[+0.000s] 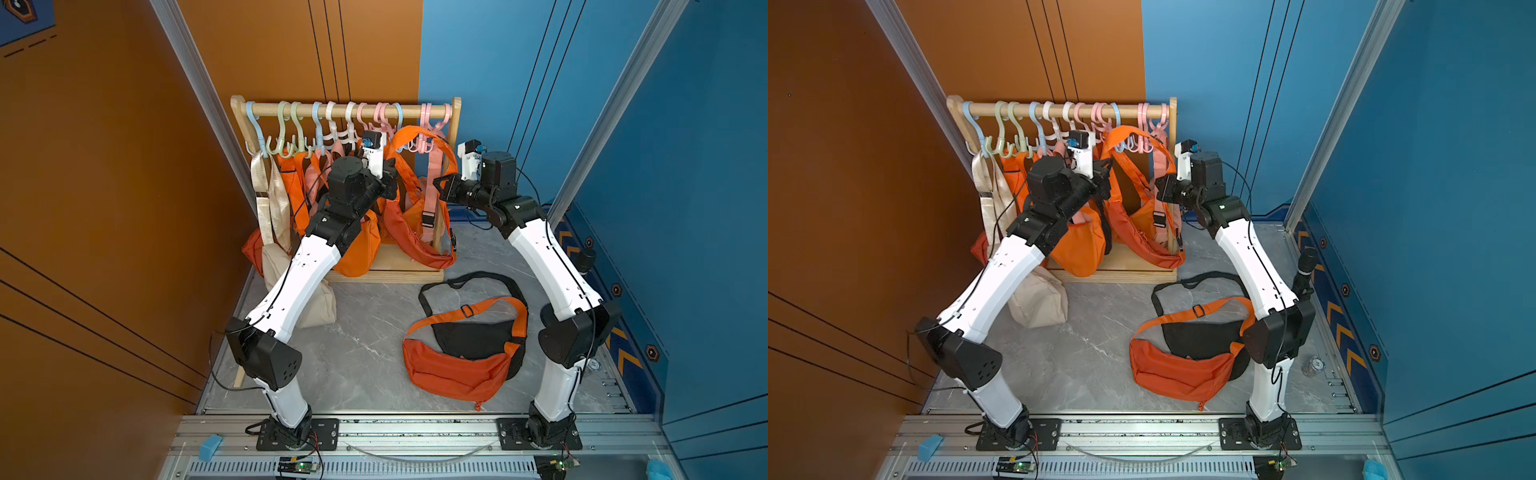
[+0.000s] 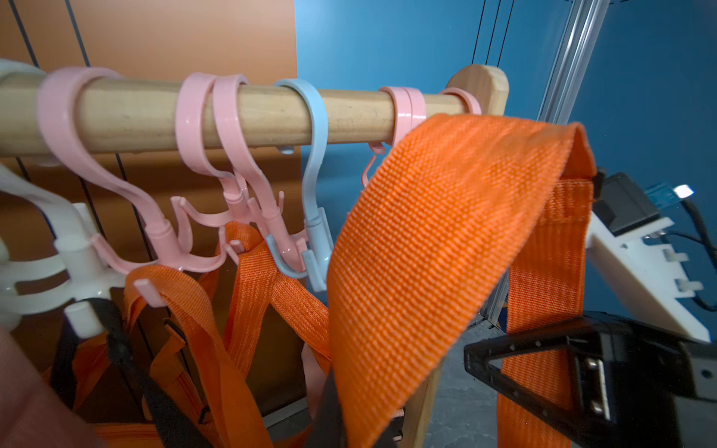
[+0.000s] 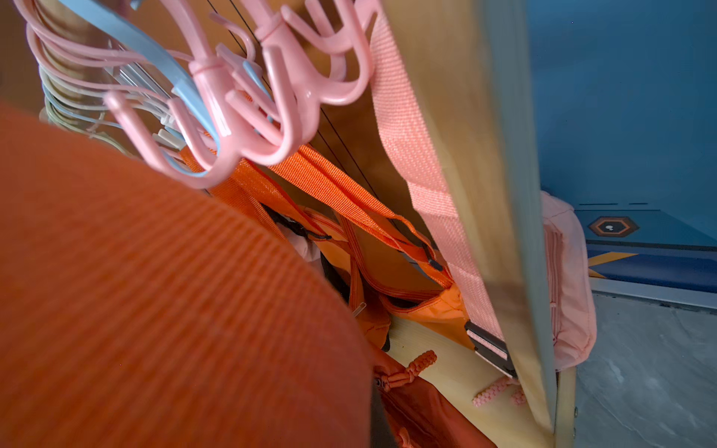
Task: Take the bag off the hook
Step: Pick up the bag from the hook, then place the bag inside the bag.
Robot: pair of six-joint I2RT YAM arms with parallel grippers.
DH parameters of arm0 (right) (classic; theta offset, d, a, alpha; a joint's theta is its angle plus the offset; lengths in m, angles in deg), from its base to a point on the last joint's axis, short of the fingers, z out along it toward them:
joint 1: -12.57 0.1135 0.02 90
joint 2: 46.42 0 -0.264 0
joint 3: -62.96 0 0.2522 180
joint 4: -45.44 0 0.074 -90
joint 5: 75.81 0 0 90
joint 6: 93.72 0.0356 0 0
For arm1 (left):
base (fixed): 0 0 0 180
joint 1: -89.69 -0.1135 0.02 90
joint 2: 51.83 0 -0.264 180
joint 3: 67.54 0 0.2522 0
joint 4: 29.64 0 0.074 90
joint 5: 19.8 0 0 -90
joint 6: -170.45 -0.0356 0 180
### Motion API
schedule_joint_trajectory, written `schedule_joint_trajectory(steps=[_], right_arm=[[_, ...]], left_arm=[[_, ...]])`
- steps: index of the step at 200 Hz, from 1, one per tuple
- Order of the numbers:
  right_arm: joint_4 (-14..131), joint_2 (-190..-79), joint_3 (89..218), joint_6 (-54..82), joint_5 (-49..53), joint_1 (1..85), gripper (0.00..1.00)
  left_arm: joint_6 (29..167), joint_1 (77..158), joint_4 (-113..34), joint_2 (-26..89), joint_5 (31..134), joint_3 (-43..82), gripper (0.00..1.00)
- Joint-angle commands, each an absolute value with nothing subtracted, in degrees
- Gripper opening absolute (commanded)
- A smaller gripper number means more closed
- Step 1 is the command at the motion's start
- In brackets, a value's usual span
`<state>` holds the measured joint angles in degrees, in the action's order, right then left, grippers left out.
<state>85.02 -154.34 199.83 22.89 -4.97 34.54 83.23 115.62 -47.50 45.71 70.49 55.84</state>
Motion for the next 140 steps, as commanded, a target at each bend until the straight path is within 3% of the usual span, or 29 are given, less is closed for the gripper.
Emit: schedule_joint_trajectory(steps=[1, 93, 140], right_arm=[[86.42, -148.59, 198.37, 20.44, -2.9, 35.82, 0.0], [85.62, -131.43, 181.01, 13.96, 2.84, 42.02, 0.0], [85.7, -122.52, 171.92, 12.01, 5.05, 43.33, 0.0]], left_arm=[[80.78, 116.6, -45.51, 40.45, 70.53, 52.18, 0.0], [75.25, 122.86, -45.35, 22.77, 66.22, 34.29, 0.0], [71.1, 129.6, -47.59, 17.36, 61.5, 30.94, 0.0]])
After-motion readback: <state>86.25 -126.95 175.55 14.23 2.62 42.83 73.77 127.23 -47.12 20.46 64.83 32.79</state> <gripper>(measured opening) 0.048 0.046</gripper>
